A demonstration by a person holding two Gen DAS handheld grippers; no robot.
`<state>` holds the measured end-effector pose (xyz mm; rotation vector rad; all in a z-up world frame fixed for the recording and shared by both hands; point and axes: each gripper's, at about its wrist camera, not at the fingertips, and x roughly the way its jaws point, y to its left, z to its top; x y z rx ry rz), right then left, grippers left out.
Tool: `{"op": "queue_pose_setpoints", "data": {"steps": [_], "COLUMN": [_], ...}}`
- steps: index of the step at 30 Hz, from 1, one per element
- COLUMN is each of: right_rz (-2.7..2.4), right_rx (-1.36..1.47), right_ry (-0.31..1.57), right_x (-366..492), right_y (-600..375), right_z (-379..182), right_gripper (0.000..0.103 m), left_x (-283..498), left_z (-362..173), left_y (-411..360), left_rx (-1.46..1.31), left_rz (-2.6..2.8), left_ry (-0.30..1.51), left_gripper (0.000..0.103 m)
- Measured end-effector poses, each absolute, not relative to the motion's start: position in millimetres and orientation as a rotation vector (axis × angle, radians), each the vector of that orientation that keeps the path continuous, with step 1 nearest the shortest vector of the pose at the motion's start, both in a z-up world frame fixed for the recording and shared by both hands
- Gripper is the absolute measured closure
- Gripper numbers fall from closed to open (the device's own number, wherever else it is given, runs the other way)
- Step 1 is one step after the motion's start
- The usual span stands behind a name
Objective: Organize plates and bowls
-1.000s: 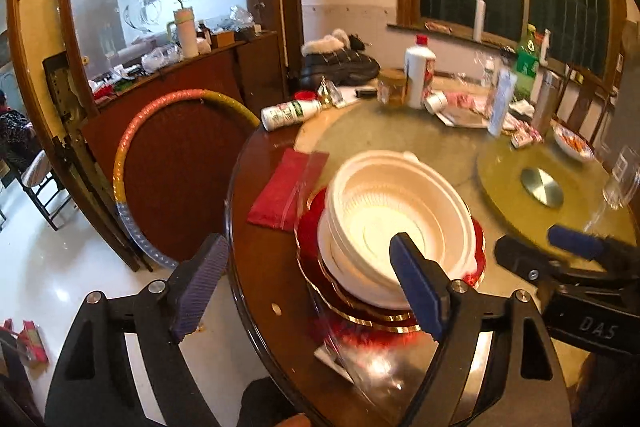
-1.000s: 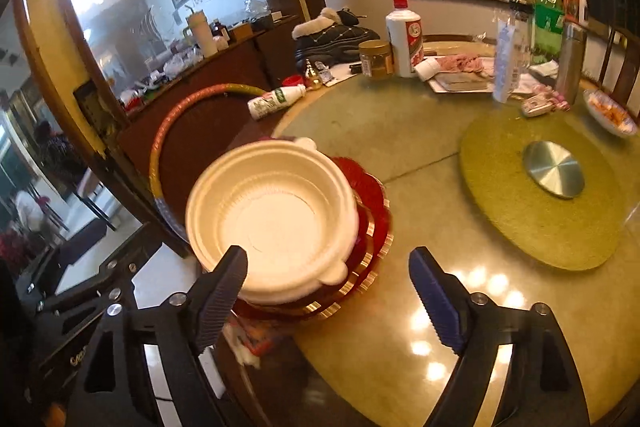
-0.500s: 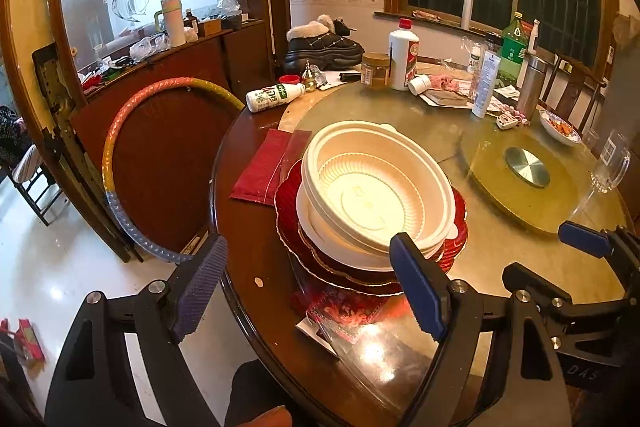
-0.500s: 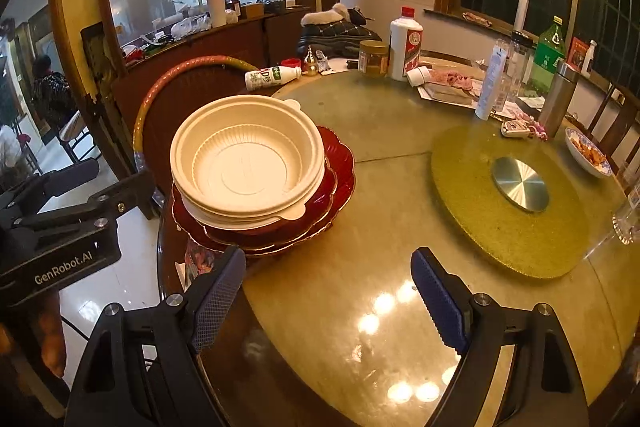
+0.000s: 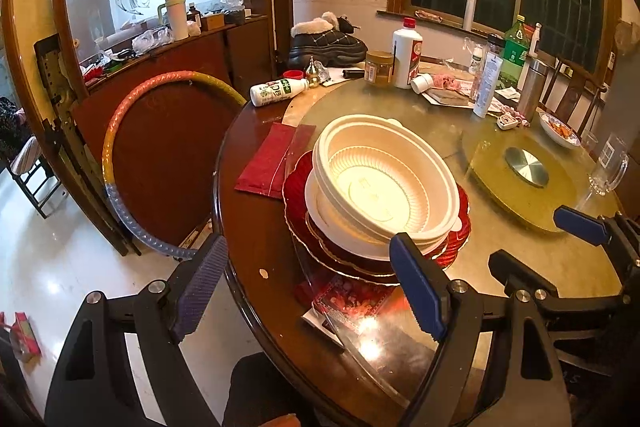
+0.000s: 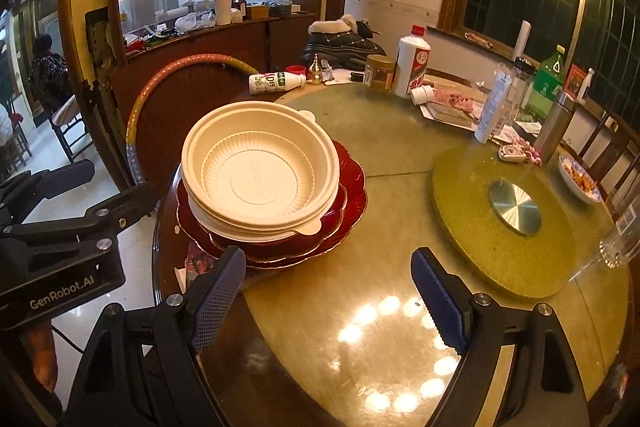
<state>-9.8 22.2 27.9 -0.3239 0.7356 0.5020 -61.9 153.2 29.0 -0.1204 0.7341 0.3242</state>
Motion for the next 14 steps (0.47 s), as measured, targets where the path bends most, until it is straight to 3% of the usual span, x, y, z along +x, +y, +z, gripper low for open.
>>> {"op": "queue_pose_setpoints", "data": {"steps": [14], "right_rz": [0.487], "right_rx": [-0.324], "right_ry": [0.733], "right_x": [-8.0], "right_y": [19.6], "right_z": [31.7], "right_gripper": [0.016], "left_x": [-55.2], "left_z": [26.1], "left_y": [152.8], "left_rx": [-0.119], "left_rz": [0.258], "left_ry": [0.773], "left_gripper": [0.014]}}
